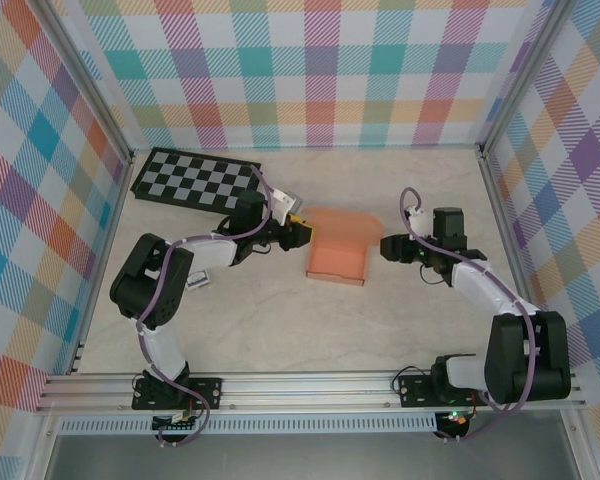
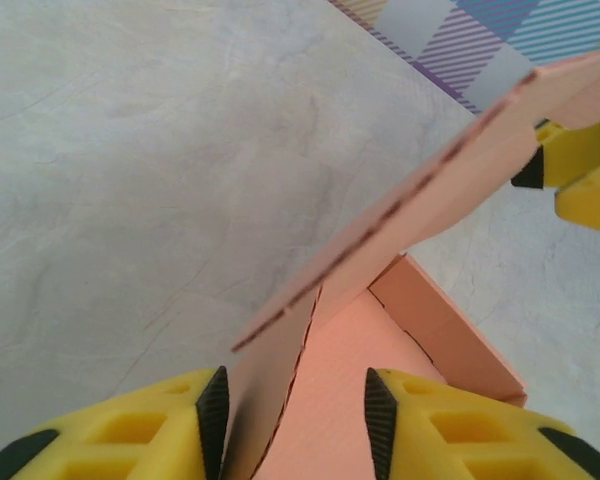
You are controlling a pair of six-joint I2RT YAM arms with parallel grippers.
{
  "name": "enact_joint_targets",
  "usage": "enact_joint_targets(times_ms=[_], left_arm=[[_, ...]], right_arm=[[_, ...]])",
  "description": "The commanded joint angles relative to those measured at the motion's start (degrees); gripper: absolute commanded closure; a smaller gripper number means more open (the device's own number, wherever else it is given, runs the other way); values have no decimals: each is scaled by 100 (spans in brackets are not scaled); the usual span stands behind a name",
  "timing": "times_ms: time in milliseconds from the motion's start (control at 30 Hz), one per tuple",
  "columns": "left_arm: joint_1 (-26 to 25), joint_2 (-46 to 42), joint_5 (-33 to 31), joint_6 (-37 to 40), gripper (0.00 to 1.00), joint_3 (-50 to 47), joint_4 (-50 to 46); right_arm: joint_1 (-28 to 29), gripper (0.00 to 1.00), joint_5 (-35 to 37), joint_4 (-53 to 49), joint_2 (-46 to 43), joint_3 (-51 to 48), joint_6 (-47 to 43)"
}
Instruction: Fold the paper box
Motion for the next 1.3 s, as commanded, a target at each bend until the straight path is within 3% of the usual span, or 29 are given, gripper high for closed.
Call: enact_joint_targets(times_ms=[0,400,600,733,900,1100,1267], left_arm=[[84,73,319,237,69,180,103],[84,-123,255,230,79,-100,186],[86,-155,124,560,84,-25,-184],[94,-162,117,604,88,16,-261],[93,-188,15,643,89,38,-311],[102,-215,1,858,91,82,-532],[119,-216,70,815,92,97,-480]], right_arm=[[-1,51,-765,154,157,162,-269],[2,57,-1281,155,508,404,-368],[-222,44,-447,435,-88,75,22],[-729,41,-864,1051,-135,-155,1197],[-797,43,-1296,2280,146,-530,2466],[-803,51,-1887,1200,1065,279,1778],[-774,50,-2044,1697,1499,252,2003]])
